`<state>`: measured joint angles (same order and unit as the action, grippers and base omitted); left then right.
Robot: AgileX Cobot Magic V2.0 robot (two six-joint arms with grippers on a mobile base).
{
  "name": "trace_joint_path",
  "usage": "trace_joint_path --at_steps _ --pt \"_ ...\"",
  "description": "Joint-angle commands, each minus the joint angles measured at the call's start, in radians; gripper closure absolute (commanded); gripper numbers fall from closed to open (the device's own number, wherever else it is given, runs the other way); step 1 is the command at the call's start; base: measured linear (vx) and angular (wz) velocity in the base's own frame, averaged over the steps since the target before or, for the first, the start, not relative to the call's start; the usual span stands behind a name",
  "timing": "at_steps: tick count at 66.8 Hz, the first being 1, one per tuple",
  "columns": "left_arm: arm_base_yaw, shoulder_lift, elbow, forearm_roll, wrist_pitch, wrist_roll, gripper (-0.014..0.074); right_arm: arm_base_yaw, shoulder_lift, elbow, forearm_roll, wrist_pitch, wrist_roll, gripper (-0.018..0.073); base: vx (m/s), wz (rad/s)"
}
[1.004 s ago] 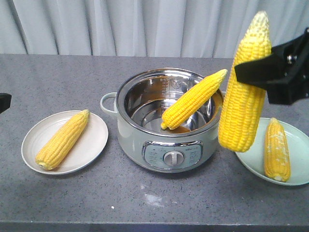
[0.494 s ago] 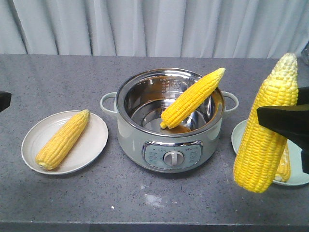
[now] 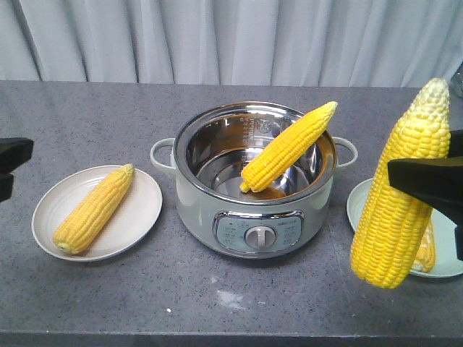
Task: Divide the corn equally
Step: 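Reach the left gripper into the pot toward the last corn cob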
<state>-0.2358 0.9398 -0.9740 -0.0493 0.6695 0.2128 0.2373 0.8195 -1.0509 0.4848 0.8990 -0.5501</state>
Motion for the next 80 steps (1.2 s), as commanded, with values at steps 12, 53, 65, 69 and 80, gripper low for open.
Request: trace_joint_path --at_steps 12,53,65,69,80 --pt "-0.002 0.141 -0.032 -0.288 -0.074 0.287 -0.0024 -0.001 -0.004 -0.025 0.023 -0.064 -0.005 0.0447 0.0 0.0" --pt "-0.128 0.505 -0.463 -0.513 0.089 0.635 -0.0046 -0.001 -0.004 -0.025 0.023 -0.064 -0.005 0.0447 0.0 0.0" --pt "-0.178 0.624 -0.615 -0.513 0.188 0.635 -0.0046 -0.001 -0.004 -0.025 0.023 -0.064 -0.005 0.0447 0.0 0.0" --pt "-0.191 0.655 -0.65 -0.513 0.195 0.635 -0.0046 -0.001 -0.004 -0.025 0.023 -0.064 -0.005 0.0447 0.0 0.0" --pt "-0.214 0.722 -0.731 -0.512 0.213 0.659 -0.0045 -0.001 -0.004 -0.025 0.023 -0.064 -0.005 0.0447 0.0 0.0"
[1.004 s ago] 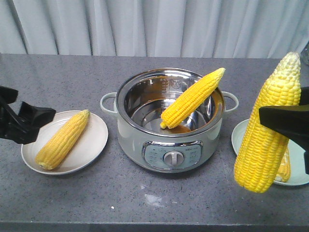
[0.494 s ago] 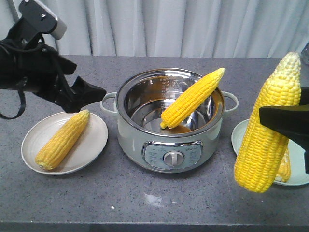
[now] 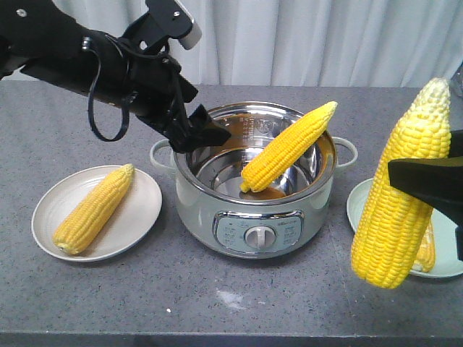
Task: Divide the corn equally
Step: 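Reach the left gripper into the pot toward the last corn cob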
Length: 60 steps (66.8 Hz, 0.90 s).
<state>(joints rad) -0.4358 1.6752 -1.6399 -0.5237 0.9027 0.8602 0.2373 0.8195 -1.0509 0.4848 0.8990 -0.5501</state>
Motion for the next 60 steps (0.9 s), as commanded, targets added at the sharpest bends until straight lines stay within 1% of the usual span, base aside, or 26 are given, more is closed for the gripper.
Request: trace_joint_path --at_steps 1,11,31,52,60 --pt "-0.014 -0.009 -0.072 -0.038 -0.016 0.012 -0.0045 -0.001 -0.004 -0.025 0.023 -0.064 -0.005 0.0447 0.0 0.0" --pt "-0.014 0.047 -0.147 -0.038 0.058 0.013 -0.0041 -0.001 -0.004 -0.025 0.023 -0.064 -0.005 0.0447 0.0 0.0" --pt "-0.015 0.13 -0.246 -0.039 0.071 0.031 -0.0034 -0.001 -0.004 -0.025 0.023 -0.064 -0.005 0.0447 0.0 0.0" --pt "-0.042 0.187 -0.263 -0.039 0.006 0.042 -0.0032 -0.001 -0.004 -0.025 0.023 -0.064 -0.005 0.0447 0.0 0.0" --pt "-0.055 0.219 -0.285 -0.068 -0.001 0.061 -0.0032 -0.001 -0.004 -0.025 0.023 -0.064 -0.005 0.0447 0.0 0.0"
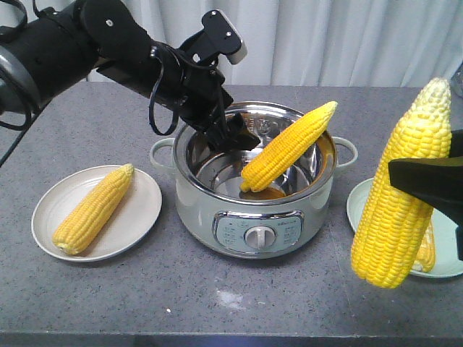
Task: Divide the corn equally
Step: 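Reach the left gripper into the pot toward the last corn cob, then grasp the last corn cob with the left gripper and lift it out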
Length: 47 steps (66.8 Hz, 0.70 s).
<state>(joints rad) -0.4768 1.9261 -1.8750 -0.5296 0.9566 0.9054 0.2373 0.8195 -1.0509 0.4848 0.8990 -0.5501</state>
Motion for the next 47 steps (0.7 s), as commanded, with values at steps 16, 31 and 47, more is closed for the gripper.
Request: trace_joint_path --at_steps 16,31,47 --pt "-0.04 0.08 -0.155 -0.089 -0.053 0.016 -0.0032 -0.001 -0.004 -0.025 0.023 -0.065 -0.005 0.0447 0.0 0.0" --pt "-0.071 0.168 -0.19 -0.111 -0.074 0.019 -0.0028 -0.001 -0.004 -0.025 0.023 -0.065 -0.005 0.0447 0.0 0.0" --pt "-0.08 0.231 -0.19 -0.112 -0.087 0.019 0.0001 -0.001 -0.004 -0.025 0.023 -0.065 -0.005 0.0447 0.0 0.0"
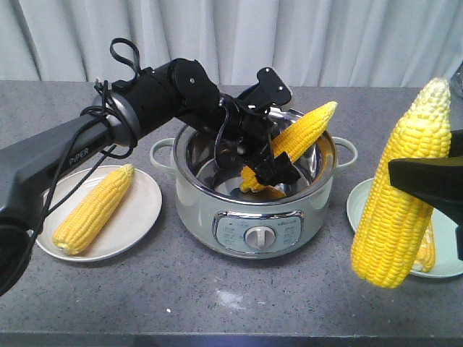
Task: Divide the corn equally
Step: 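Grasp the last corn cob with the left gripper and lift it out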
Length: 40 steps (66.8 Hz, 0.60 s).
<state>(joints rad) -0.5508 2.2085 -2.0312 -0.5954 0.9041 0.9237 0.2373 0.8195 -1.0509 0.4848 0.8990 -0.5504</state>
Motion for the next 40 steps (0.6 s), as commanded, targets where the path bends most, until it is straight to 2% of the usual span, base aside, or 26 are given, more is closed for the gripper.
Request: trace_joint_path --at_steps 1,10,29,40 --pt "-0.006 -0.051 -0.034 -0.046 -0.03 0.0 0.0004 -0.001 -0.004 -0.025 0.023 -0.065 -0.005 0.0447 0.0 0.0" --pt "-0.006 -0.049 -0.034 -0.046 -0.025 0.0 0.0053 -0.001 -0.004 -0.025 0.023 -0.065 -0.005 0.0447 0.0 0.0" --pt "-0.006 -0.049 -0.034 -0.046 -0.025 -0.003 0.029 -0.001 -0.004 -0.025 0.023 -0.065 -0.005 0.0447 0.0 0.0" --pt "-0.006 -0.049 -0.034 -0.046 -0.022 -0.004 0.0325 -0.001 -0.004 -0.025 0.023 -0.065 -0.005 0.0447 0.0 0.0"
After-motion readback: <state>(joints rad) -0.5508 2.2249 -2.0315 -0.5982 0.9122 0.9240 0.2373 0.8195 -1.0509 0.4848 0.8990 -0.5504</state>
